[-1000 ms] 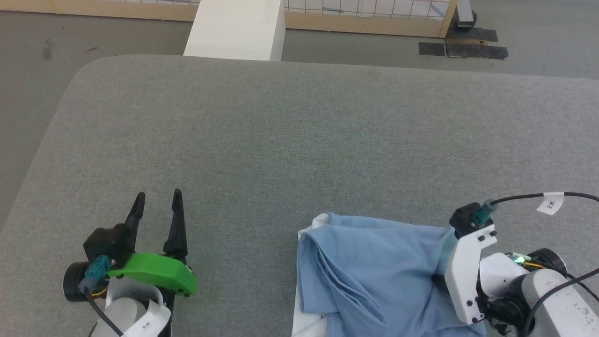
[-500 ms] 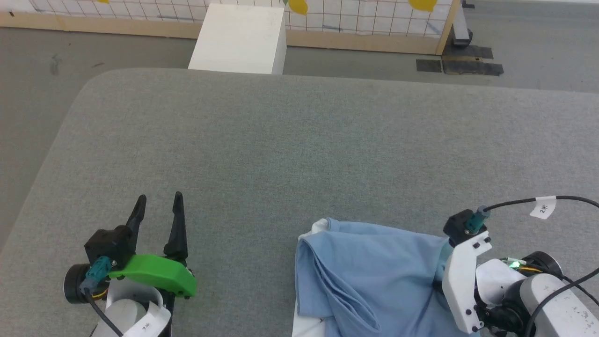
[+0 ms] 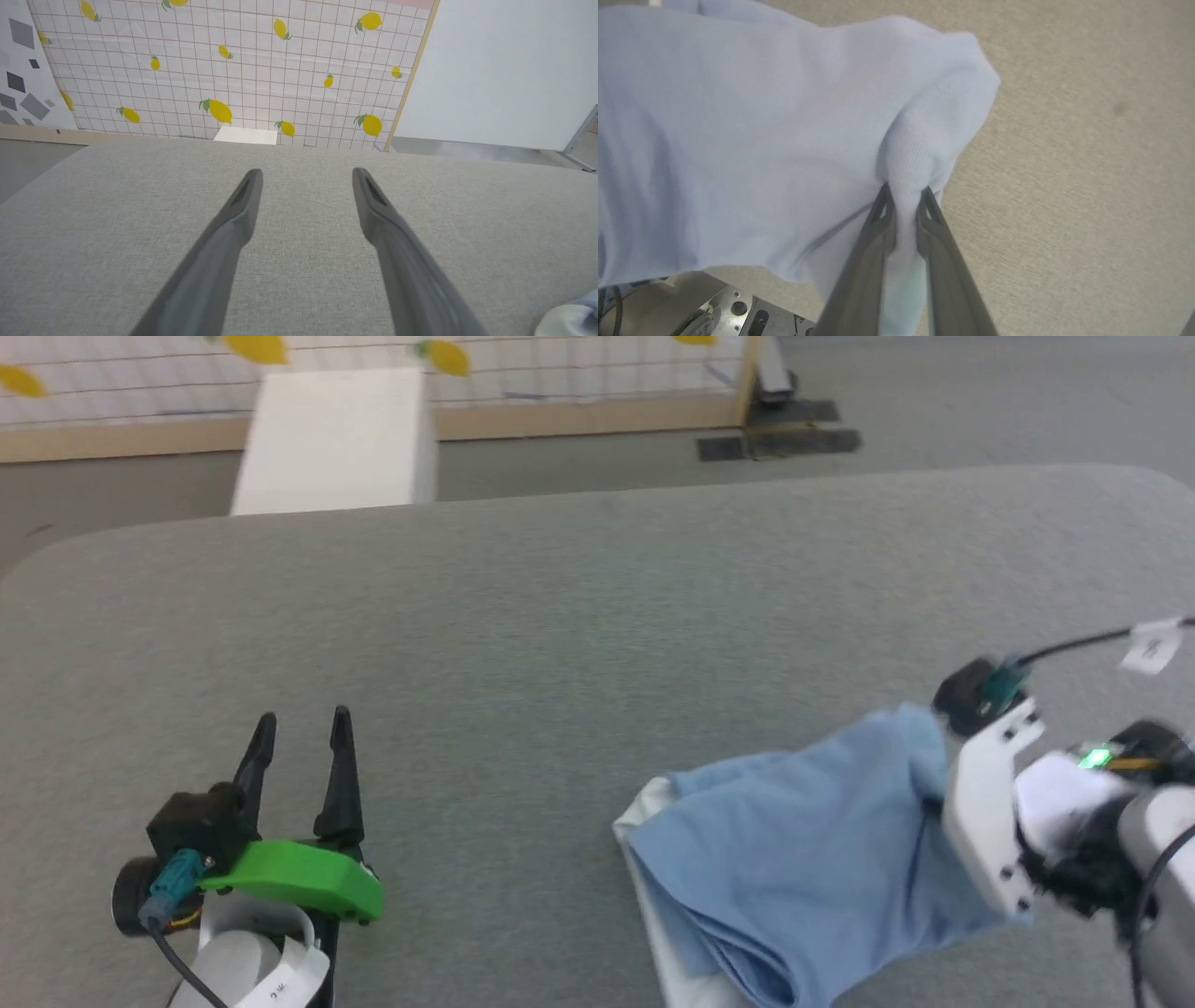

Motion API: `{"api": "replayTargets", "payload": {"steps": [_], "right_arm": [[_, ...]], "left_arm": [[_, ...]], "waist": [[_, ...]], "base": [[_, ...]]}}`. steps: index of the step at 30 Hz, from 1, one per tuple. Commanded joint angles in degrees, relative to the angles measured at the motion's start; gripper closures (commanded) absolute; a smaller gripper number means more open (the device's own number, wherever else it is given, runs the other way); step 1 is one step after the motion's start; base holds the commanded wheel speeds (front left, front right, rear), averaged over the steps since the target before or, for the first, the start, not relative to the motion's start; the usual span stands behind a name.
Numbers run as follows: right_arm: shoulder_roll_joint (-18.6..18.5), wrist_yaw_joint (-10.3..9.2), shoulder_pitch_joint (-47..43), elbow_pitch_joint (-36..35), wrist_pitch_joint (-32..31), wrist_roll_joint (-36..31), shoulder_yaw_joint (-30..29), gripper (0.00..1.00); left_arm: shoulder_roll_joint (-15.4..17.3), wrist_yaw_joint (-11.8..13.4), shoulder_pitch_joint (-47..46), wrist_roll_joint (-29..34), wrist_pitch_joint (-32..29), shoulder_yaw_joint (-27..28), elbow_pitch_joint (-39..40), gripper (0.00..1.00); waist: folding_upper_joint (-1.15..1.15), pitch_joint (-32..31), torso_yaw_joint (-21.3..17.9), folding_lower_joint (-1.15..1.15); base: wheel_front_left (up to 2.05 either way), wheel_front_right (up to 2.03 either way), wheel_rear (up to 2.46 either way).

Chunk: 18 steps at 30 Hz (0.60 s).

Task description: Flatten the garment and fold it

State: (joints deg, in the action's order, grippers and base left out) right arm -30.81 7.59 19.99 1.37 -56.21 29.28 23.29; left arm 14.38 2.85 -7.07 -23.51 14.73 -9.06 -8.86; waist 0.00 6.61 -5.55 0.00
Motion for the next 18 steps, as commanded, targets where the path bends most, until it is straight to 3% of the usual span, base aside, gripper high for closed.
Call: {"api": "replayTargets", "payload": {"steps": [1,8,18], "right_arm": [[-1.12,-0.10,2.33,-0.23,0.08,0.33,-0.81,1.00],[-7.31,-0.10,9.03,2.33,2.50,-1.07,-6.19,1.00],[-13.86,-0.10,12.87,13.97,11.15,-6.38,-18.47,1.00]], "left_arm": [[0.54,0.25,-1.18,0.43,0.18,-0.02,0.63,0.00],[2.38,0.45,-6.31,2.26,-1.76,-0.72,4.79,0.00],[6.14,0.89,-13.21,5.70,-6.80,-1.64,12.99,0.00]], "waist": [[0.00,4.64,-7.98,0.00],[0.00,12.87,-12.40,0.00],[0.00,26.34,-11.19,0.00]], "base": [[0.00,0.00,0.00],[0.00,0.00,0.00],[0.00,0.00,0.00]]}}
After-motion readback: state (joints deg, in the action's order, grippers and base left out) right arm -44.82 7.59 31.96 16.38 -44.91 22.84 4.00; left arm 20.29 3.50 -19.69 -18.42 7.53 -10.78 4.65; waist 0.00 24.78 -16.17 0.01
